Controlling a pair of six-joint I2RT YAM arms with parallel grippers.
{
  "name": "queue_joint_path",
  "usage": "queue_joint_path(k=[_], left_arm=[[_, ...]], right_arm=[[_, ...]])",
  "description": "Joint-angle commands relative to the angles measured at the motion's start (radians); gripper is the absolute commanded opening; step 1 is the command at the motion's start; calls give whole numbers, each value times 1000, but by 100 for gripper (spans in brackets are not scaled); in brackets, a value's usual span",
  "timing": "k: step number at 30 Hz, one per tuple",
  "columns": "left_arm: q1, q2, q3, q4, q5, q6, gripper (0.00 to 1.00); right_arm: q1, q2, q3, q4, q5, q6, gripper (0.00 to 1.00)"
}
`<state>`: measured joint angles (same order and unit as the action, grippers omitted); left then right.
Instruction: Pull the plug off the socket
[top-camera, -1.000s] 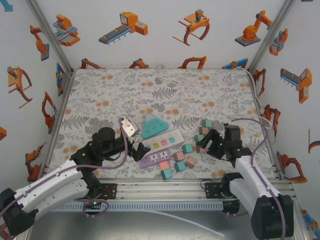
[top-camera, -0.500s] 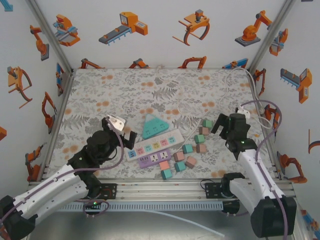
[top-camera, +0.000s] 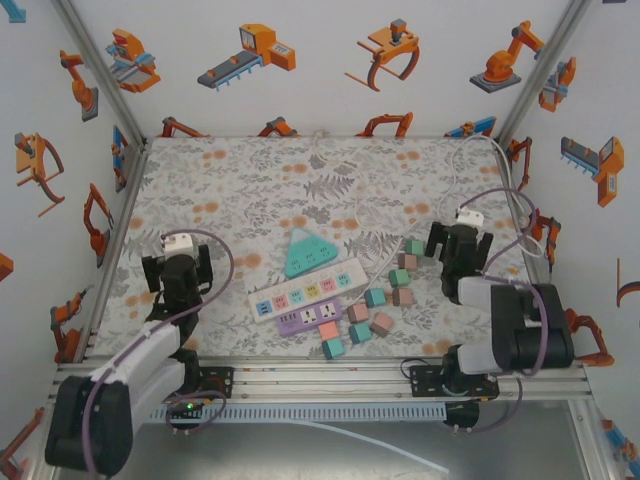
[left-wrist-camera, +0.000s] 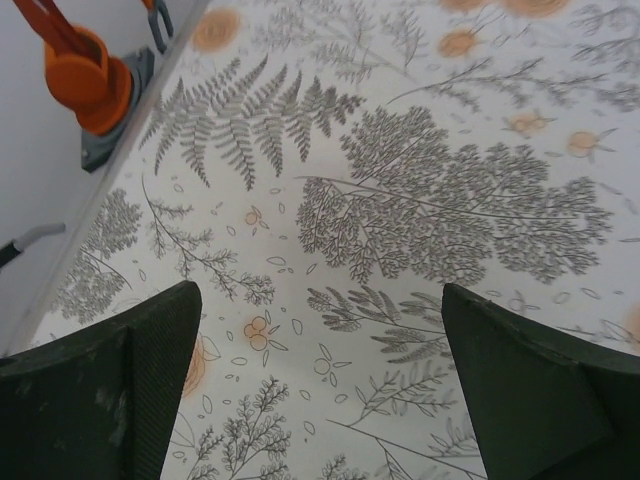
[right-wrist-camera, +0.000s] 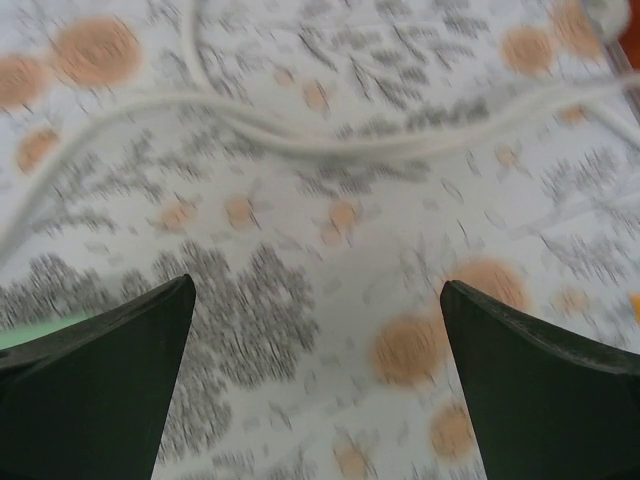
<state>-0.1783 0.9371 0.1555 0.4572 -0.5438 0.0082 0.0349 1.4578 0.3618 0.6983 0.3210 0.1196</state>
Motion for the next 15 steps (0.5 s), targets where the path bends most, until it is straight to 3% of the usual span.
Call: queue_joint_path(k=[1,6,9,10,11,13,15], left_arm=[[88,140,44,228,244,-47,97],[165,392,161,334,452,-59,97],[212,632,209,514,527,-105,97],[203,625,198,517,550,-87,97],[203,576,233,358,543,-85,97],[194,625,230,456,550,-70,97],[189,592,255,344,539,-69,97]], right_arm=[[-20,73,-5,207,-89,-36,99],[-36,84,4,210,-99,-28,99],[-36,85,-1,219,-71,-19,99],[-36,87,0,219,-76,-20,99],[-36,85,0,219,-82,-21,99],[-36,87,1,219,-85,-23,99],[-36,87,2,219,-85,-23,99]])
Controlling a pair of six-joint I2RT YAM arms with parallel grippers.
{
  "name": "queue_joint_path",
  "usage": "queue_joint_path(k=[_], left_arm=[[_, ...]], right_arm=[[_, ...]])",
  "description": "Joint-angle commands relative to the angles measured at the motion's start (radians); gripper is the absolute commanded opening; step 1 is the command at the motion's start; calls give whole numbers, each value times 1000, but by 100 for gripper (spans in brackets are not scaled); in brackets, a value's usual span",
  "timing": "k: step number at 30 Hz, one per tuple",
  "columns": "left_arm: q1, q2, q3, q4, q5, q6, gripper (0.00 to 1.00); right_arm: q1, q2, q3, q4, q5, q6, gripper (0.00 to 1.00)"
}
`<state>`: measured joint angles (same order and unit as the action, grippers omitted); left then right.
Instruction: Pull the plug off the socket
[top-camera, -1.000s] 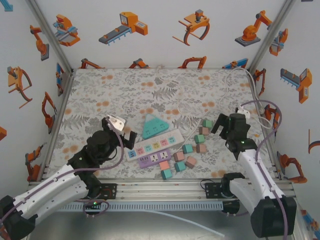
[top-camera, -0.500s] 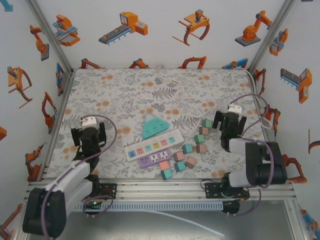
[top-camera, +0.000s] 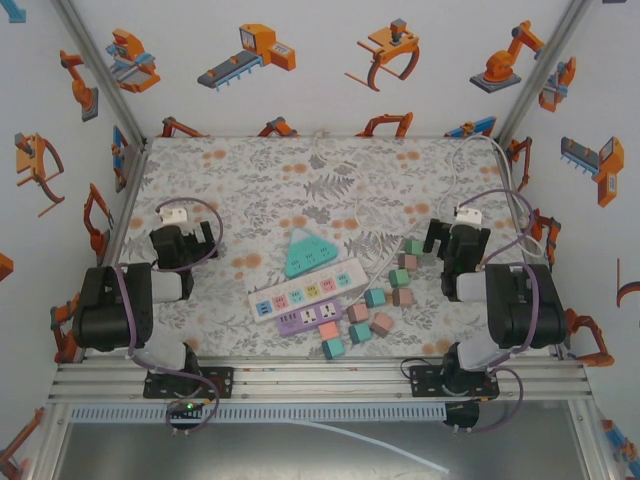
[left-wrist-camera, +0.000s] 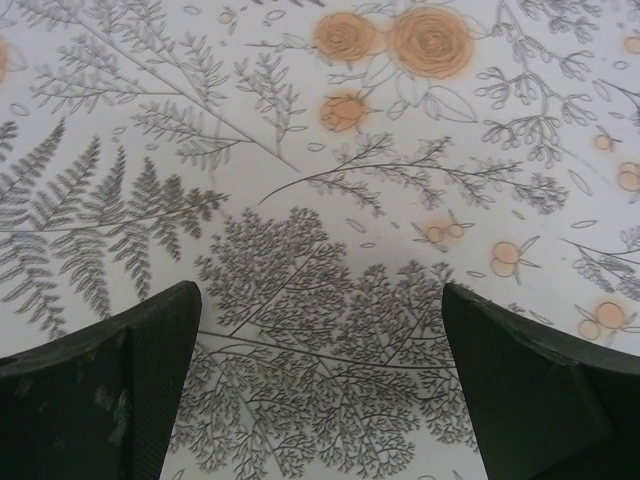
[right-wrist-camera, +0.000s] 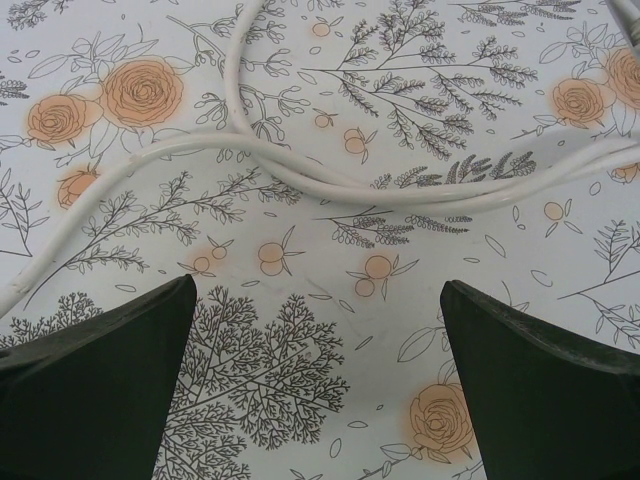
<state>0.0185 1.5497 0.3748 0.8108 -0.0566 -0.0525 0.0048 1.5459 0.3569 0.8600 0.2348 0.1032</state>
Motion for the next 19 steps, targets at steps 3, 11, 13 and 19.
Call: queue_joint_path(k=[3,11,13,19], left_arm=[[-20,-14,30,15,27,1,97],[-29,-12,36,8,12,8,97],[-31,-10,35,15,7,9,97],[-35,-12,36,11,2,12,97]], right_arm=[[-6,-2,7,57,1,-7,99],[-6,-1,13,49,-15,-9,99],[-6,-1,14,44,-20,-11,99],[-6,-3,7,50,-15,-14,99]])
